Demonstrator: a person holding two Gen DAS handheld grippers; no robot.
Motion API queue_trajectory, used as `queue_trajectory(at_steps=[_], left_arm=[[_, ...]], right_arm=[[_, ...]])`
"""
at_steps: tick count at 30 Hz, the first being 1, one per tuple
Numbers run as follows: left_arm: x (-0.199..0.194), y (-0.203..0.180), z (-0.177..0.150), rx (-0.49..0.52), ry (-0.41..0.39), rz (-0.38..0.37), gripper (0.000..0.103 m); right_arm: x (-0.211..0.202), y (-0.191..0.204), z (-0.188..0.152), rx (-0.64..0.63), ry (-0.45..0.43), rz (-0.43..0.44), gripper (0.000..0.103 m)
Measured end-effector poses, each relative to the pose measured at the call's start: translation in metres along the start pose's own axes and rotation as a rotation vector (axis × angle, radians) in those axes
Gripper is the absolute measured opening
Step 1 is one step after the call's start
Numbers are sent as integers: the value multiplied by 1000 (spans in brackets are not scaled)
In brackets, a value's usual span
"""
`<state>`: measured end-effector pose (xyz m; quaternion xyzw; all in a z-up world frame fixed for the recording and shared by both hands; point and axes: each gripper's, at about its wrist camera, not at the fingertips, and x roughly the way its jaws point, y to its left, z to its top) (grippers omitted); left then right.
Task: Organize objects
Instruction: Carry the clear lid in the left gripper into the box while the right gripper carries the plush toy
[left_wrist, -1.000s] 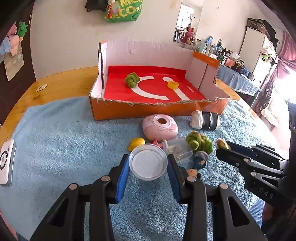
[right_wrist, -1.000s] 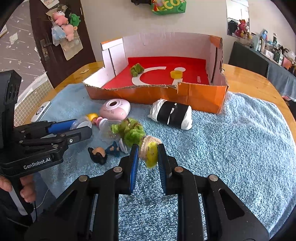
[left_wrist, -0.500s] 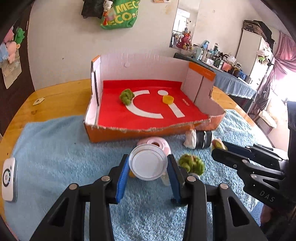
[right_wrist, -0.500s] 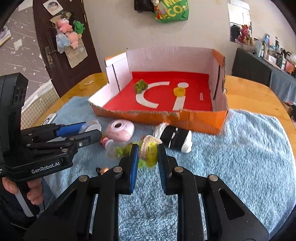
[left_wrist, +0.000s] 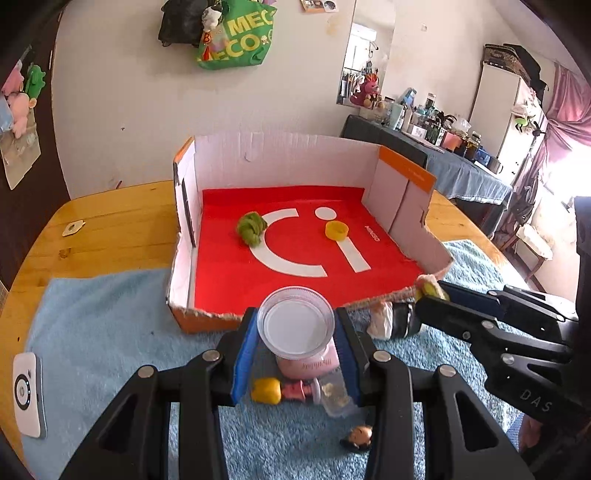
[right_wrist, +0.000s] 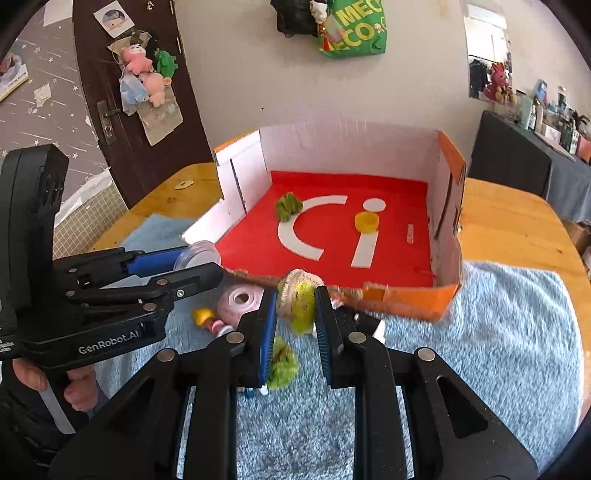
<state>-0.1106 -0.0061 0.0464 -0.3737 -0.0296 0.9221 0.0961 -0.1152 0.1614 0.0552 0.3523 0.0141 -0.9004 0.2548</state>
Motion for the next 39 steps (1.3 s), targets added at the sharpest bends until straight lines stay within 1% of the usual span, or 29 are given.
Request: queue_trajectory(at_steps=[6,11,21,30,36,39], left_arm=[[5,1,10,-2,1,-4,42],[10,5,26,-12,-2,-13,42],[26,10,45,-14,15,-1,42],[48,16,54,-16,57,9,42],[65,21,60,-16,107,-3,42],[73,24,63,-18,133,-5,42]], right_arm=[[7,-5,13,11,7,4,19],[11,-9,23,11,15,2,19],[29,-18,41,25,63,8,19],[50,-28,50,43,136,17,19],[66,-37,57,54,175,3,19],[77,-42,58,63,209,4,19]])
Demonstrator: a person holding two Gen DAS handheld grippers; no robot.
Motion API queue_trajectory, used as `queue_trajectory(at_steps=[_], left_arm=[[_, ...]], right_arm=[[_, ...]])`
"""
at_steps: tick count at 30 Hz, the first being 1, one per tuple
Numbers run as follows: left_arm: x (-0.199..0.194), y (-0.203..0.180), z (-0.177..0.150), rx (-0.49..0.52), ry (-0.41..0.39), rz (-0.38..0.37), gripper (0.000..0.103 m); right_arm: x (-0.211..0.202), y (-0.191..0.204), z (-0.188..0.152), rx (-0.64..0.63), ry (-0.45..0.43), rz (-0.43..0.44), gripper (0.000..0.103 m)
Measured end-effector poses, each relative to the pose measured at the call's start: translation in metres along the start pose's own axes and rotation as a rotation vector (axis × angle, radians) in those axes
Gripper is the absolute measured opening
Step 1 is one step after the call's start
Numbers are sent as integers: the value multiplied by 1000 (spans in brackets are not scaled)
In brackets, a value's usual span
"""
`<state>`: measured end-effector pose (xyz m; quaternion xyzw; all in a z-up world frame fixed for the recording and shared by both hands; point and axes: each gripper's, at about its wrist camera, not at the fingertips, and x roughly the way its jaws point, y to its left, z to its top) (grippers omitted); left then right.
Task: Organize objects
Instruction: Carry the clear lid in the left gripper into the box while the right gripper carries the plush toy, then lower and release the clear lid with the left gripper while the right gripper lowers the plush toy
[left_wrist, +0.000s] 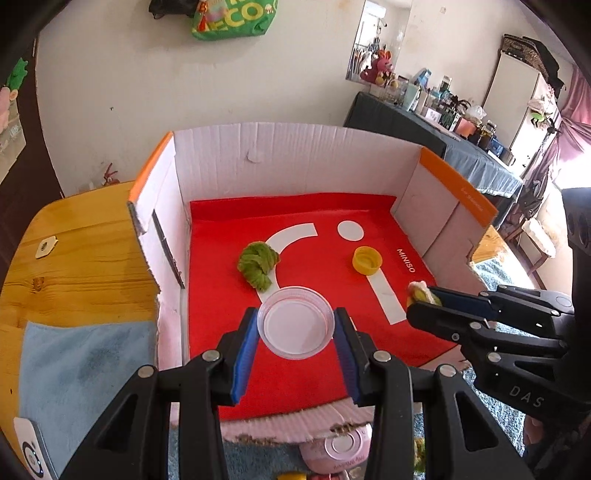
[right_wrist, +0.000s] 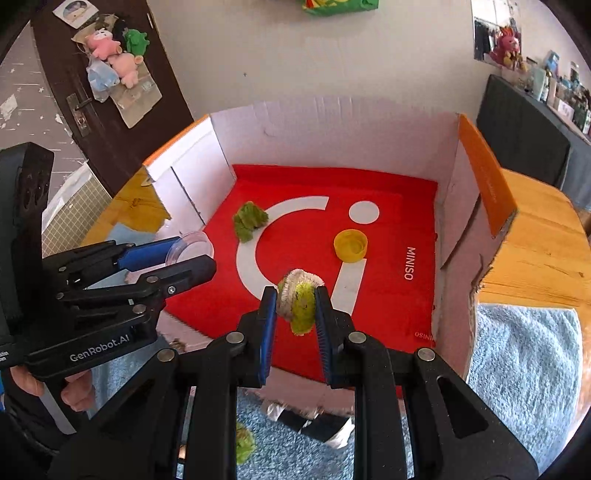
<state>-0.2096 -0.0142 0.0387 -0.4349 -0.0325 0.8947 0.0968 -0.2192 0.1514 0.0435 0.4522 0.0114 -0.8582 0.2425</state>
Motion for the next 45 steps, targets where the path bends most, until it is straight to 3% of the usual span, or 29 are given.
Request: queue_trajectory(at_steps=[16,33,45], left_arm=[[33,9,6,0,89,15,42],[52,14,9,-13,126,16,42],[58,16,12,-19,117,27,42]], right_arm=[[34,-15,7,12,95,-56,19],[46,-19,11,4,113,-119,19],[46,-20,12,23,95,-107,19]])
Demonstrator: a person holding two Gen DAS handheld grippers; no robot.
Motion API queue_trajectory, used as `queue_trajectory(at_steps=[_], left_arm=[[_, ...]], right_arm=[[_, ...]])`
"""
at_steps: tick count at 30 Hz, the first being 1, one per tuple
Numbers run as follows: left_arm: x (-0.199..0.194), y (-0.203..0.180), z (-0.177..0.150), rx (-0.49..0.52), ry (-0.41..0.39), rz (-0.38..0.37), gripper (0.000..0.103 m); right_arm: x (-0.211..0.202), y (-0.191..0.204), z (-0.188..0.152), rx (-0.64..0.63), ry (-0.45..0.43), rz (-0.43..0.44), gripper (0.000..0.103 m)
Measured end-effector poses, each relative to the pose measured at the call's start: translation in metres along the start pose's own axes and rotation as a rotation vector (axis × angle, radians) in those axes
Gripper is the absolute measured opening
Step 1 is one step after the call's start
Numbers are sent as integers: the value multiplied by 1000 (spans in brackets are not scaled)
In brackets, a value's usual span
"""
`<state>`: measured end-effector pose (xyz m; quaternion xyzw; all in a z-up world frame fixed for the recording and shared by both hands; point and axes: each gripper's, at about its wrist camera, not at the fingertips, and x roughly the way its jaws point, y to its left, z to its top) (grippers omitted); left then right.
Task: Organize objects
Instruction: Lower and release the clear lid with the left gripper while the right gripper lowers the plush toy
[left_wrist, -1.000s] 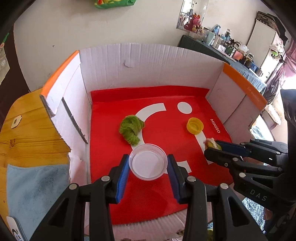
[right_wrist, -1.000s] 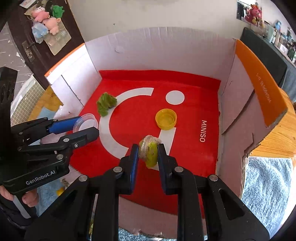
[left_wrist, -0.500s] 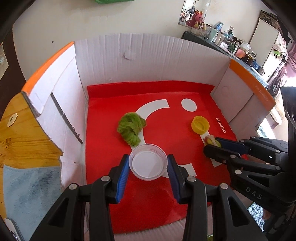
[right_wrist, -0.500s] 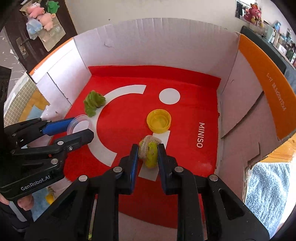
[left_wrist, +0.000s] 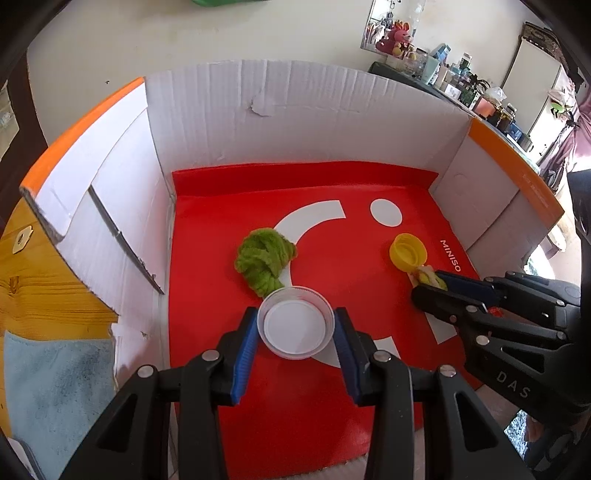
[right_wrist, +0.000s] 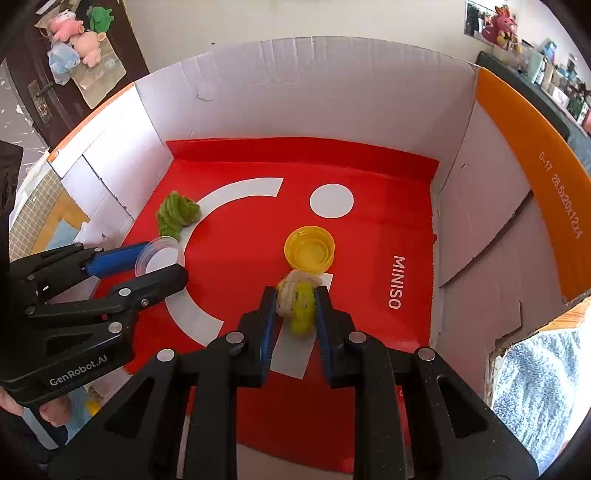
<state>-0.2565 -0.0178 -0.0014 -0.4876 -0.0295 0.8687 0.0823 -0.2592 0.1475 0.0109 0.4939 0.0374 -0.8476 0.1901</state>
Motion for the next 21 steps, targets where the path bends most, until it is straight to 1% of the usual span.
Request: queue_trajectory(at_steps=[4,16,17,20,21], left_arm=[[0,0,-1,4,-1,5,42],[1,0,0,8,-6,16,43],[1,0,0,7,-6,15,45],[1,0,1,4,-9,20,55],[1,0,1,5,-10,22,56]], right_arm=[[2,1,2,12,1,15,20],[-1,0,1,16,-1,24,20],[-1,0,1,17,-1,26,20],[-3,0,0,21,-3,35,20],[-3,0,-1,21,-4,34,20]])
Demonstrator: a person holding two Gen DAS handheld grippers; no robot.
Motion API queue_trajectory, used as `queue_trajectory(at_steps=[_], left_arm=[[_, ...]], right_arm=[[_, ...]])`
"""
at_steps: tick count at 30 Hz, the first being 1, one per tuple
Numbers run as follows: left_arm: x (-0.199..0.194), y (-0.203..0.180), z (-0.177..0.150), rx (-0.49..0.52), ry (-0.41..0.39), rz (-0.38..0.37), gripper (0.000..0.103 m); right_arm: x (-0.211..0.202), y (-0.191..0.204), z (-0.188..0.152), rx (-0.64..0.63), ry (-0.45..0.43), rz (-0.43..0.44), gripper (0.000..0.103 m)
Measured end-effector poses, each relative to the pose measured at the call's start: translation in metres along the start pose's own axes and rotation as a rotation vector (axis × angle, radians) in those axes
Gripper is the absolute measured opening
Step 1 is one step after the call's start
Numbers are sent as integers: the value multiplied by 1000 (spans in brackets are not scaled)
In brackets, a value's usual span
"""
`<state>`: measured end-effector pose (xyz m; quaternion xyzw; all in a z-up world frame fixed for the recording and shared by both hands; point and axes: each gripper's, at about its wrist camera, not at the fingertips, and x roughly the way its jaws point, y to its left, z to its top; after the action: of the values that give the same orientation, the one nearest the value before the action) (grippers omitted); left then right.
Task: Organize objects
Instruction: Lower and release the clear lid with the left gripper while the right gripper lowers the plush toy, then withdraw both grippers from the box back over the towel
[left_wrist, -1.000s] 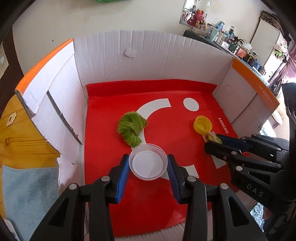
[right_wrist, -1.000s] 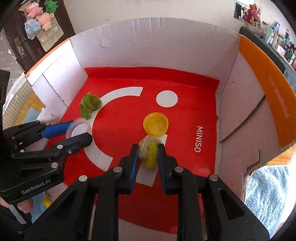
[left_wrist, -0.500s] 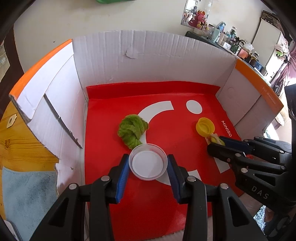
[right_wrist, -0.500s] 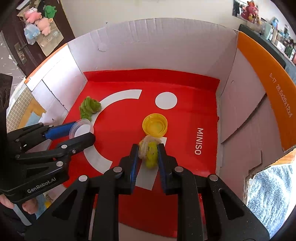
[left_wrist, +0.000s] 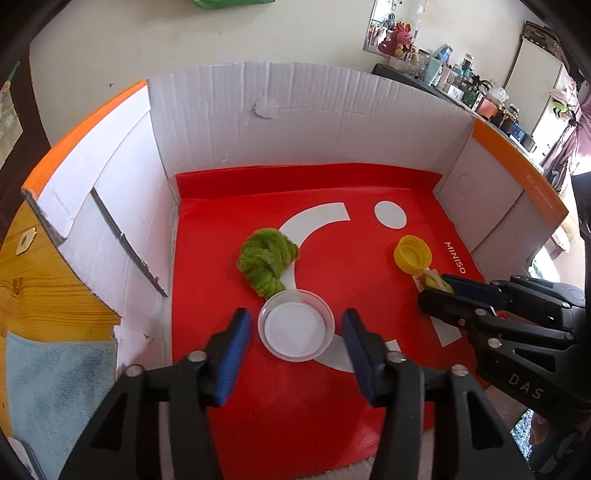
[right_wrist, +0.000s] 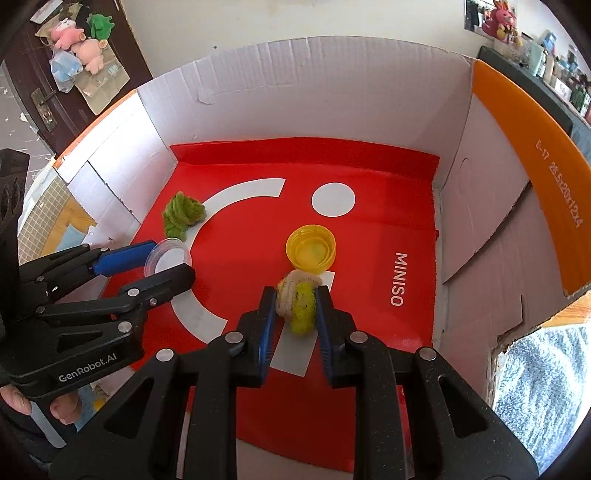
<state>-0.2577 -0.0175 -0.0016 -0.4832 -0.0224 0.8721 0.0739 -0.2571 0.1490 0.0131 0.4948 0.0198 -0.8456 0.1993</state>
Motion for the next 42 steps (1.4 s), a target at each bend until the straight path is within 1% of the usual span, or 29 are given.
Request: queue_trajectory(at_steps=[12,14,16,17,18,19,21,25,29,32,33,36,37,42], left_arm=[[-4,-5,-3,11,-6,6,56],[-6,-5,-4,12,-10,5,57],[-9,-6,-6,13,-16,7,58],[-11,-7,-7,13,-20,7,59],[-13,-7,-7,14,-23,8,60],[-16,-7,-8,14,-28,7,60],[-20,-8,-10,18,-37,12,60],[-31,-7,-13,21,-57,24,60],[-40,-5,-17,15,-76,31,67],[-47,-5,-21,16,-88,37,68],[-48,-5,-22,15,-91,35,69],[-55,-6,-25,14,-102,33,73],[-57,-6,-26,14,-107,34,74],[-66,-9,-31,18,-124,30,75]], right_arm=[[-3,1,-3,-9,-9,-13,22],[-5,1,-4,-11,-10,-13,25],[-5,2,-5,-13,-12,-13,32],[-5,2,-5,-14,-13,-15,37],[-5,3,-6,-17,-14,-18,51],[-5,4,-6,-24,-14,-20,53],[-6,6,-9,-33,-17,-33,53],[-6,6,-11,-31,-18,-30,53],[-10,8,-11,-31,-33,-26,53],[-16,11,-12,-37,-44,-24,54],[-18,11,-13,-39,-48,-24,55],[-25,14,-15,-46,-66,-21,65],[-27,15,-15,-46,-71,-20,67],[-35,20,-19,-55,-92,-17,69]])
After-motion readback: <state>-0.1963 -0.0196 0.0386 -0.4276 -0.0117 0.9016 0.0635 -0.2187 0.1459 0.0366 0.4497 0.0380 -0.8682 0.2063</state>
